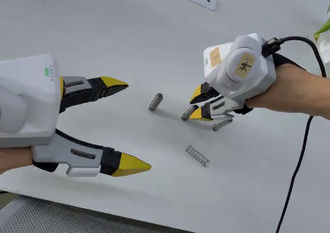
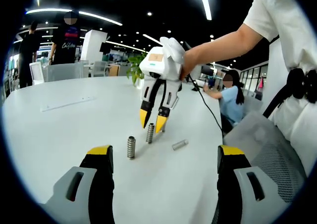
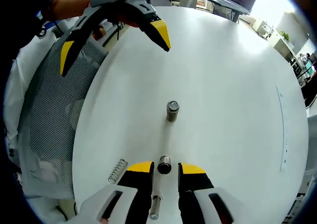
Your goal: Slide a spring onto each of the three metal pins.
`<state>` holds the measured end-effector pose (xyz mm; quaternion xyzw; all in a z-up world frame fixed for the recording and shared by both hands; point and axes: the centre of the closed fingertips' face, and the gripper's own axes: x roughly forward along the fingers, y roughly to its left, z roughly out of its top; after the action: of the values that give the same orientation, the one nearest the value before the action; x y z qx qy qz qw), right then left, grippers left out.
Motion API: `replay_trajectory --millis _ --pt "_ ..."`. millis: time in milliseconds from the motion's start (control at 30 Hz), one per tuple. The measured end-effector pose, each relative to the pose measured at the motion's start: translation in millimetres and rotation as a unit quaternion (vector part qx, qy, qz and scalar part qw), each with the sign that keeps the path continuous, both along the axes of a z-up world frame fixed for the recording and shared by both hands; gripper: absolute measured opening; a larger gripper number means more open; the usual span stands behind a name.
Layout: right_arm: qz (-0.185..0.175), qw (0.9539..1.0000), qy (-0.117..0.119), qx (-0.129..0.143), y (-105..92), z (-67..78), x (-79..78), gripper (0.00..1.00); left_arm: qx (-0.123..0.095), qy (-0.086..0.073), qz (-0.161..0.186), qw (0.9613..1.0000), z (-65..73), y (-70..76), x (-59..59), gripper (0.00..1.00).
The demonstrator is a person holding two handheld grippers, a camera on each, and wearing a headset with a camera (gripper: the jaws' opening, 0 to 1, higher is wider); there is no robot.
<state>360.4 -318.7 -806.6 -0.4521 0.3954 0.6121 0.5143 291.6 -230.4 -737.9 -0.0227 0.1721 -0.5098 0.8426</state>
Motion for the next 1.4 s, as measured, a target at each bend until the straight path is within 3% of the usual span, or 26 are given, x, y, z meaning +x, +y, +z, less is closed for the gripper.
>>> replay_trajectory --millis 300,633,900,1033,1300,1400 --pt "-0.032 0.9988 -0.008 0.037 -1.2 24.6 -3.5 0.21 0.010 -0.003 -0.005 0.9999 4.4 0.7 -3.3 0.85" --pt "-0.091 0.9910 -0.025 0.095 -15.3 50.1 -4.3 0.32 0.027 -0.010 -0.014 0.9995 11.9 -0.5 -6.1 0.85" --pt "-0.145 0.9778 -0.036 0.147 -32.9 71.0 -16.2 0.41 0.042 -0.013 -0.027 0.9987 16.8 -5.9 -8.5 0.84" --pt "-0.176 0.9682 -0.043 0.173 -45.6 78.1 -22.8 0.47 0.050 -0.016 -0.037 0.9979 19.5 -10.4 -9.8 0.83" --pt "-0.239 0.9429 -0.033 0.229 -68.4 82.5 -41.3 0.55 0.078 -0.018 -0.064 0.9947 19.2 -21.9 -11.9 0.80" --pt "-0.257 0.9345 -0.030 0.244 -79.1 78.4 -51.0 0.58 0.108 -0.024 -0.086 0.9901 14.5 -29.0 -13.5 0.78"
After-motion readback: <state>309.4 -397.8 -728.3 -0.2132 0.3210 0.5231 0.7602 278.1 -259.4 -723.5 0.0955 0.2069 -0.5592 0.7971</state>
